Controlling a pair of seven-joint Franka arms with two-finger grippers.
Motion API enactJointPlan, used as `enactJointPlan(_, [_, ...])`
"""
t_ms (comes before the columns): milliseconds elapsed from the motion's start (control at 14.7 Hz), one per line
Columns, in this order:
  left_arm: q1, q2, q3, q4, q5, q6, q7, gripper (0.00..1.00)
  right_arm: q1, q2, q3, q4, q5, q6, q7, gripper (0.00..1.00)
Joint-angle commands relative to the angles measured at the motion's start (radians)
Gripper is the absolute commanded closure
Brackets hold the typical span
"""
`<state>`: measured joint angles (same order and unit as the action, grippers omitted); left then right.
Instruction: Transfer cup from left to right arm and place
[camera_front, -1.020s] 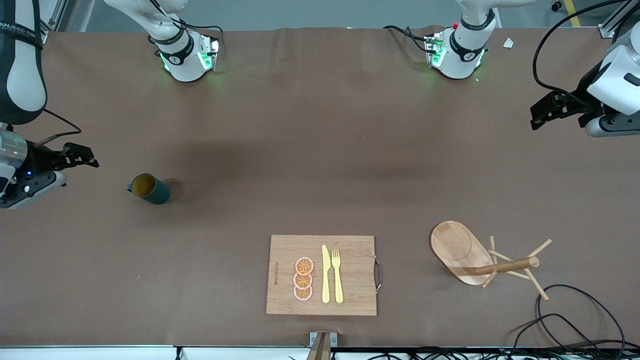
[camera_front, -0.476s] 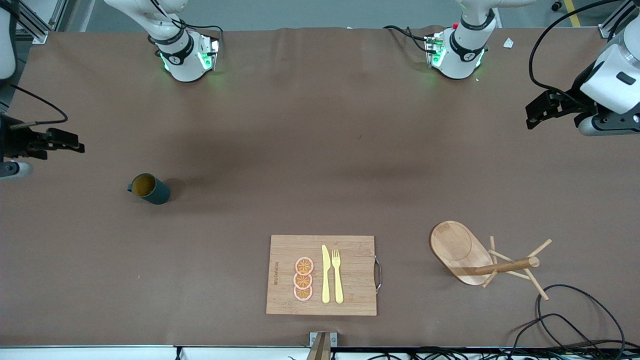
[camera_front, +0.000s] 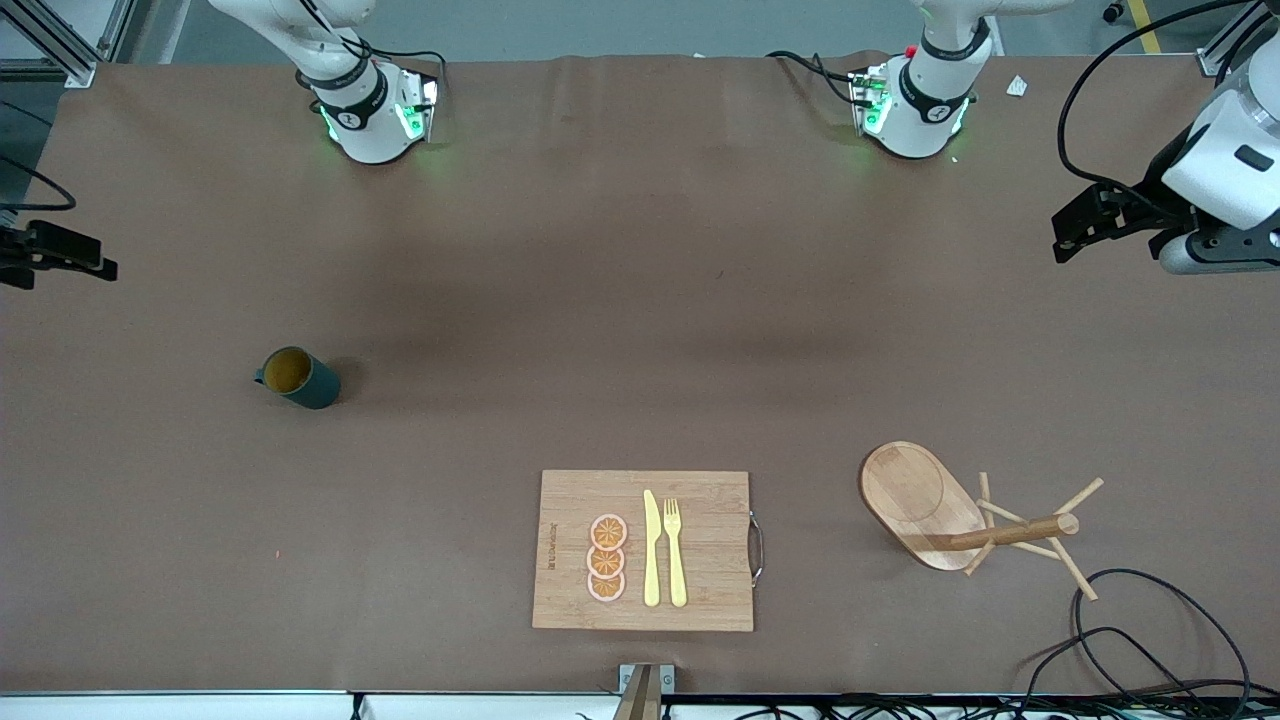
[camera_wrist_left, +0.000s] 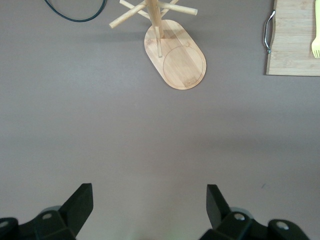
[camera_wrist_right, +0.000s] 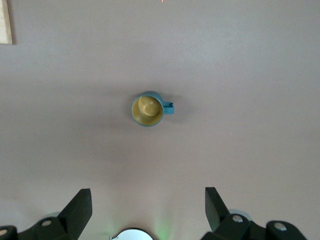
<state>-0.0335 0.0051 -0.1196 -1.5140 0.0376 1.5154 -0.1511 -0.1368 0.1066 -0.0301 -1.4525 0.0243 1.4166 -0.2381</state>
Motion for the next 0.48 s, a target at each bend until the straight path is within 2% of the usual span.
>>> enactJointPlan(0, [0.007, -0.002, 0.000, 0.000, 0.018, 0.011, 0.015, 0.00, -0.009, 0.018, 0.016, 0.026, -0.014, -0.019, 0.019, 0.00])
enactJointPlan(136, [0.007, -0.010, 0.000, -0.006, 0.016, 0.009, 0.013, 0.00, -0.010, 0.016, 0.018, 0.026, 0.016, -0.098, 0.019, 0.00])
enactJointPlan(408, [0.009, -0.013, 0.001, -0.011, 0.010, 0.009, -0.001, 0.00, 0.016, 0.008, 0.024, 0.004, 0.002, -0.090, 0.123, 0.00])
